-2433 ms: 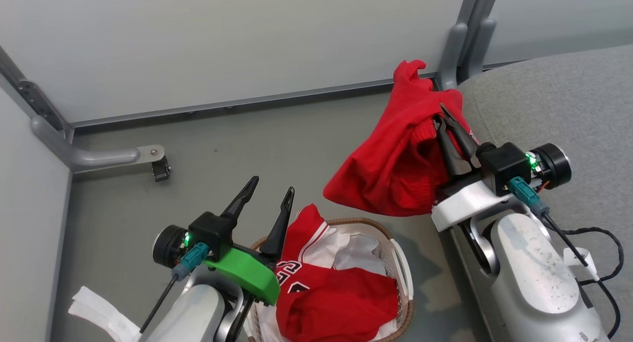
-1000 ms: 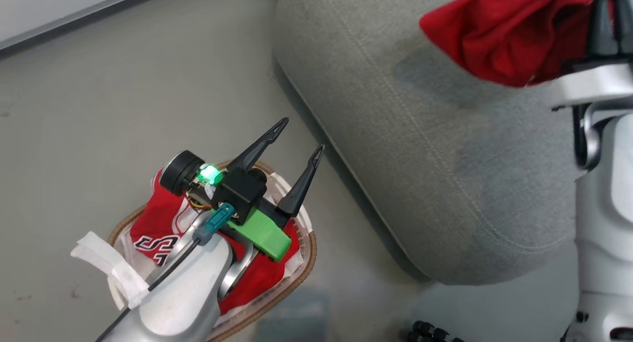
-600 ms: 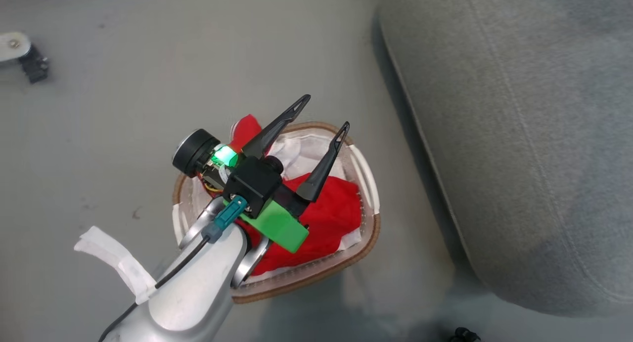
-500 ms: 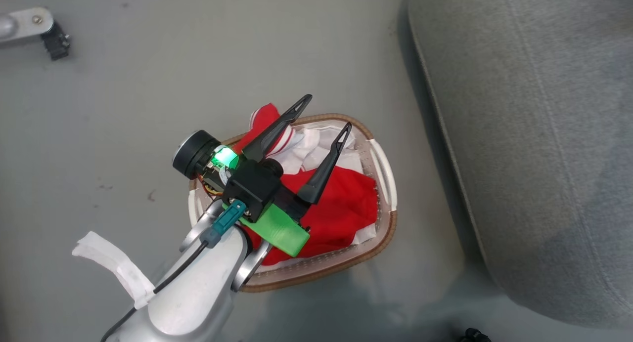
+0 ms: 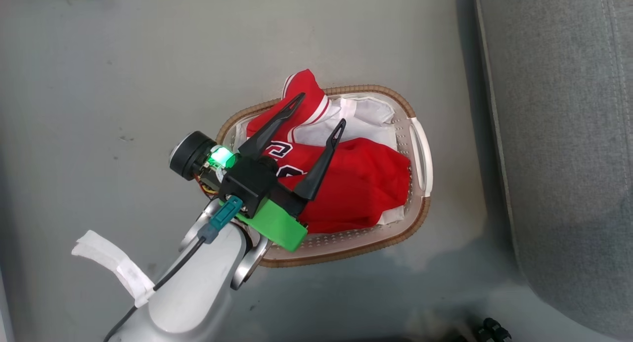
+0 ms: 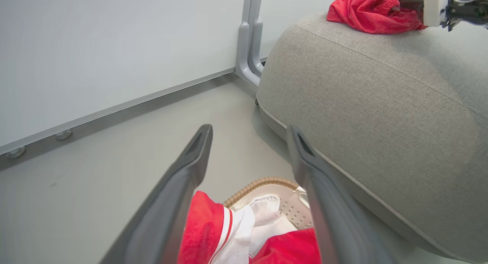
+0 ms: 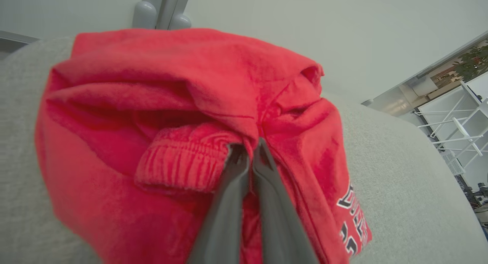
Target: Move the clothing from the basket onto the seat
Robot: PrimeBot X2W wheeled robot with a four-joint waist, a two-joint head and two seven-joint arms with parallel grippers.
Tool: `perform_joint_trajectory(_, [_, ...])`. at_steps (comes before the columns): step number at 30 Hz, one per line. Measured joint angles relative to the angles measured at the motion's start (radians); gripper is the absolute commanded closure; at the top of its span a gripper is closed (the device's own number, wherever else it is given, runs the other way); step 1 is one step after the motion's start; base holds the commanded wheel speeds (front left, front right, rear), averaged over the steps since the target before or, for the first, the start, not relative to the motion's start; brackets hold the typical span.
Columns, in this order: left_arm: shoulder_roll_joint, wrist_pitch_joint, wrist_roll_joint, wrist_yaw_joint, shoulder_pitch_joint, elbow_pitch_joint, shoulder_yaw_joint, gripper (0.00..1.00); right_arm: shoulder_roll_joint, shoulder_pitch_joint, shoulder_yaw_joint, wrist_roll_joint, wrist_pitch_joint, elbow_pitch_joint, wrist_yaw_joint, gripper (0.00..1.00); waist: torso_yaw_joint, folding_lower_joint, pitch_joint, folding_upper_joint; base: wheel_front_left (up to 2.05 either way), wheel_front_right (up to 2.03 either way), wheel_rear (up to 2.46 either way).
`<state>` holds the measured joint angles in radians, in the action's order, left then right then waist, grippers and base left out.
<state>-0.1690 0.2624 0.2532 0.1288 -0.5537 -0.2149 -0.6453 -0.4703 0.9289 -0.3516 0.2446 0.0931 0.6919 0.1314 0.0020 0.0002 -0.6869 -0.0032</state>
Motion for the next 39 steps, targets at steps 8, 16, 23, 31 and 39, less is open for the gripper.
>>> perform_joint_trajectory(8, [0.002,0.000,0.011,0.000,-0.001,-0.025,0.040,0.00,-0.008,-0.026,0.090,-0.064,0.032,0.029,0.000,0.00,-0.031,-0.0001,0.037,0.0000,0.00,0.00,0.00])
perform_joint_trajectory(16, [0.013,0.000,0.027,0.000,0.029,-0.034,0.143,0.00,0.026,-0.052,0.168,-0.109,0.013,0.034,0.000,0.00,-0.048,-0.0001,0.131,0.0000,0.00,0.00,0.00])
perform_joint_trajectory(23, [0.031,0.000,0.037,0.000,0.102,-0.046,0.278,0.00,0.104,-0.069,0.228,-0.131,0.025,0.001,0.000,0.00,-0.049,-0.0001,0.249,0.0000,0.00,0.00,0.00])
perform_joint_trajectory(31, [0.046,0.000,0.037,0.000,0.241,-0.072,0.435,0.00,0.269,-0.160,0.230,-0.119,0.129,-0.005,0.000,0.00,-0.041,-0.0002,0.396,0.0000,0.00,0.00,0.00])
perform_joint_trajectory(39, [0.079,0.000,0.026,0.000,0.368,-0.085,0.531,0.00,0.399,-0.333,0.253,-0.116,0.168,-0.084,0.000,0.00,-0.017,-0.0003,0.516,0.0000,0.00,0.00,0.00])
